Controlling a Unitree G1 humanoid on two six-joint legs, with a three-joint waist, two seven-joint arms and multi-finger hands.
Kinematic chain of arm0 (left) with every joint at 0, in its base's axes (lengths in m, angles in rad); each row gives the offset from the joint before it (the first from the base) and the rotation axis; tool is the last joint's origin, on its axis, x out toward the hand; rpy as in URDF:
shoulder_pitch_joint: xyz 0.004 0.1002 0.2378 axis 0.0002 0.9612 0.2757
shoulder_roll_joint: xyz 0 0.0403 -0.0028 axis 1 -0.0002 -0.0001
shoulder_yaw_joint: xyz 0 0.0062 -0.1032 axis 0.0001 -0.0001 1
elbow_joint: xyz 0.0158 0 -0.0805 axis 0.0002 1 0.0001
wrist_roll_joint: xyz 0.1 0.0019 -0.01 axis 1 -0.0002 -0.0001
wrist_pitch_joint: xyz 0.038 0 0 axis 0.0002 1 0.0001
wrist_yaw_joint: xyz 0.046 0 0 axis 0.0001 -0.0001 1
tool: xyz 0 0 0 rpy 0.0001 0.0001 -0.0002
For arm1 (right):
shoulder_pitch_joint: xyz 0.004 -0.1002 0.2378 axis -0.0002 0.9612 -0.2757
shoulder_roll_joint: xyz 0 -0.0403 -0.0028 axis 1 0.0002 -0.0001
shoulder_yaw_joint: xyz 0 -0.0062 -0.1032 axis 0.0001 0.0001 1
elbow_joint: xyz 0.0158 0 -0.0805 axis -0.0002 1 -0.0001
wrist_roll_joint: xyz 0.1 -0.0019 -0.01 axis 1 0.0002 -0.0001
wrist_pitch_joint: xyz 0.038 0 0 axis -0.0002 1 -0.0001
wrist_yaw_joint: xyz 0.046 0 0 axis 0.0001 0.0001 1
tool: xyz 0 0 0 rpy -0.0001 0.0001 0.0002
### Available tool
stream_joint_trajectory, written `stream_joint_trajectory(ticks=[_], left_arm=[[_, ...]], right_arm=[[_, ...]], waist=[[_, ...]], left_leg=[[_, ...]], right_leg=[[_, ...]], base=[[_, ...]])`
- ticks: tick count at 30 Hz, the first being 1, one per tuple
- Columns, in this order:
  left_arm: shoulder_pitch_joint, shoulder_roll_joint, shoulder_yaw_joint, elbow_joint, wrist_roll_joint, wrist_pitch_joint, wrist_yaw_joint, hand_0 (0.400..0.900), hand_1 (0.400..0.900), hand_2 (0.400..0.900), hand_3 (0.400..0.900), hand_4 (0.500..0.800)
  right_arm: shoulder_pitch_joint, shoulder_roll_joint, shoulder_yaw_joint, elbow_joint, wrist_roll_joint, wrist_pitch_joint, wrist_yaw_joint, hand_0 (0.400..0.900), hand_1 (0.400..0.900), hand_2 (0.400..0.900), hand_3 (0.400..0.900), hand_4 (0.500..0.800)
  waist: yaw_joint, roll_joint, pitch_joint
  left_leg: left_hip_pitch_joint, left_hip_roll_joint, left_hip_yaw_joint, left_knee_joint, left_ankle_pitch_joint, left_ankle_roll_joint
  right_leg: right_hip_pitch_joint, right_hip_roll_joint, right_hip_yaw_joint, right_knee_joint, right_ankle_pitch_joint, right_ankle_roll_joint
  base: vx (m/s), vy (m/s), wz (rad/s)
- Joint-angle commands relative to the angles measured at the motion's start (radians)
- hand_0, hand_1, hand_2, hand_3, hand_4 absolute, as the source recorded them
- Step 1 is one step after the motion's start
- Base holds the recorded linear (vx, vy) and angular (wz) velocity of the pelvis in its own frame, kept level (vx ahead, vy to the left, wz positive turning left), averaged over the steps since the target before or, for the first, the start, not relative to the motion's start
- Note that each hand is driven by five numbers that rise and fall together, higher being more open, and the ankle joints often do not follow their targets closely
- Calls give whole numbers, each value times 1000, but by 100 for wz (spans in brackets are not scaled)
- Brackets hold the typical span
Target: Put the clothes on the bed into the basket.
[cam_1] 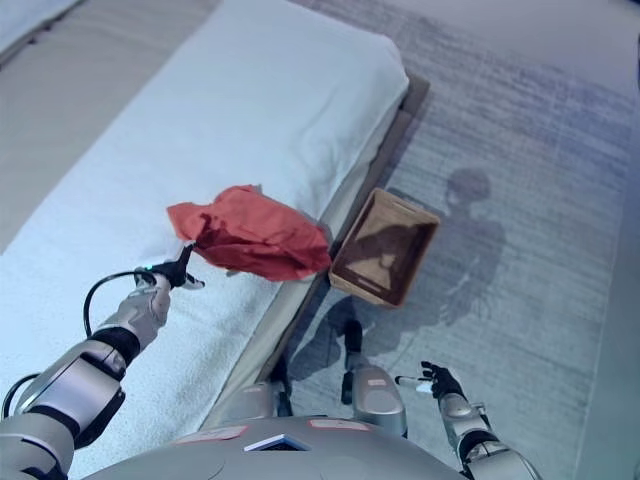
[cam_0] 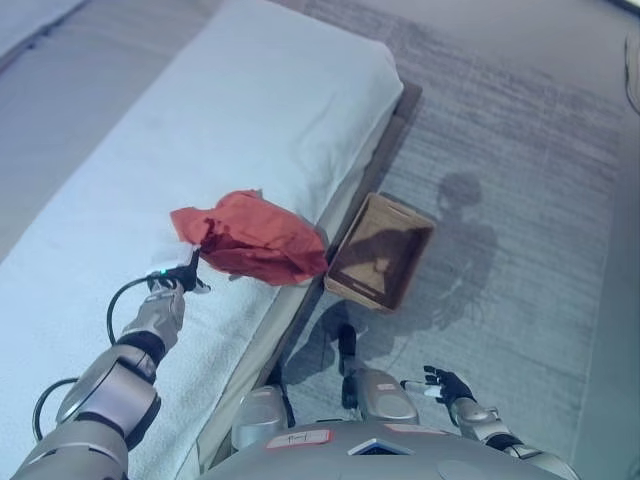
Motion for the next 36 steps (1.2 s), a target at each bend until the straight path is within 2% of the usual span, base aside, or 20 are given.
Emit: stream_joint_trajectory(ticks=[1, 8, 15, 16, 17, 22, 23, 24, 25, 26, 27, 30, 36], left_arm=[[-247, 64, -32, 51, 66, 4, 74, 900, 900, 900, 900, 800], [-378, 69, -137, 90, 98, 7, 51, 900, 900, 900, 900, 800], [-385, -8, -158, 190, 72, -1, -57, 900, 900, 900, 900, 800], [-385, -9, -158, 190, 72, -2, -57, 900, 900, 900, 900, 800], [-369, -36, -161, 207, 62, -8, -91, 900, 900, 900, 900, 800], [-329, -95, -158, 210, 49, -18, -123, 900, 900, 900, 900, 800], [-318, -110, -158, 212, 53, -16, -127, 627, 627, 627, 627, 636], [-306, -123, -159, 212, 61, -16, -129, 451, 451, 451, 451, 531], [-300, -134, -155, 215, 60, -13, -129, 451, 451, 451, 451, 531], [-300, -135, -155, 215, 60, -13, -128, 400, 400, 400, 400, 500], [-286, -152, -145, 221, 63, -7, -128, 400, 400, 400, 400, 500], [-278, -158, -130, 229, 55, 0, -120, 400, 400, 400, 400, 500], [-294, -124, -80, 238, 14, 24, -86, 400, 400, 400, 400, 500]], right_arm=[[-51, -92, -2, -22, 63, -30, -51, 900, 900, 900, 900, 800], [-91, -125, -7, -75, 116, -48, -78, 900, 900, 900, 900, 800], [-133, -164, -14, -110, 140, -38, -84, 900, 900, 900, 900, 800], [-133, -165, -14, -110, 140, -38, -84, 900, 900, 900, 900, 800], [-149, -174, -12, -114, 143, -31, -81, 900, 900, 900, 900, 800], [-178, -186, -13, -123, 151, -26, -77, 900, 900, 900, 900, 800], [-181, -183, -12, -122, 150, -27, -77, 900, 900, 900, 900, 800], [-185, -180, -10, -120, 151, -26, -75, 900, 900, 900, 900, 800], [-187, -178, -7, -116, 151, -26, -74, 900, 900, 900, 900, 800], [-187, -178, -6, -116, 151, -26, -74, 900, 900, 900, 900, 800], [-189, -173, -2, -112, 154, -27, -74, 900, 900, 900, 900, 800], [-185, -168, 2, -109, 154, -29, -70, 900, 900, 900, 900, 800], [-169, -163, 1, -119, 159, -35, -64, 900, 900, 900, 900, 800]], waist=[[-20, 28, 62], [-46, 30, 110], [-75, 41, 138], [-74, 41, 137], [-83, 41, 144], [-90, 35, 143], [-90, 35, 142], [-90, 33, 140], [-90, 32, 137], [-90, 32, 136], [-90, 29, 131], [-89, 25, 124], [-86, 26, 105]], left_leg=[[-46, -26, 12, -6, -12, 18], [-142, -7, 33, -6, 12, 7], [-180, 14, 53, -6, -6, -12], [-181, 14, 53, -6, -6, -12], [-189, 19, 63, -6, -8, -14], [-206, 28, 75, -6, -9, -21], [-207, 30, 76, -6, -10, -22], [-208, 31, 77, -6, -12, -23], [-210, 32, 76, -6, -13, -24], [-210, 32, 76, -6, -13, -24], [-209, 33, 73, -6, -13, -26], [-209, 37, 72, -6, -14, -27], [-207, 36, 70, -6, -10, -27]], right_leg=[[33, 29, 20, 7, -50, 66], [-69, 36, 43, 0, -24, 65], [-121, 51, 68, -1, -25, 72], [-121, 52, 68, -1, -25, 72], [-136, 57, 77, -1, -22, 73], [-162, 68, 86, -1, -15, 72], [-165, 69, 86, -1, -17, 72], [-166, 71, 86, -1, -17, 71], [-167, 73, 87, -1, -19, 70], [-168, 73, 87, -1, -19, 70], [-167, 77, 87, -1, -21, 68], [-168, 80, 87, -1, -23, 67], [-167, 84, 81, -1, -25, 64]], base=[[31, -36, -11], [31, -23, -10], [70, 8, -14], [28, 14, -19], [21, 8, -19], [30, -6, -15], [25, -17, -5], [22, -18, -6], [16, -14, -4], [16, -32, -4], [16, -35, -3], [3, -23, -3], [-9, -28, -1]])
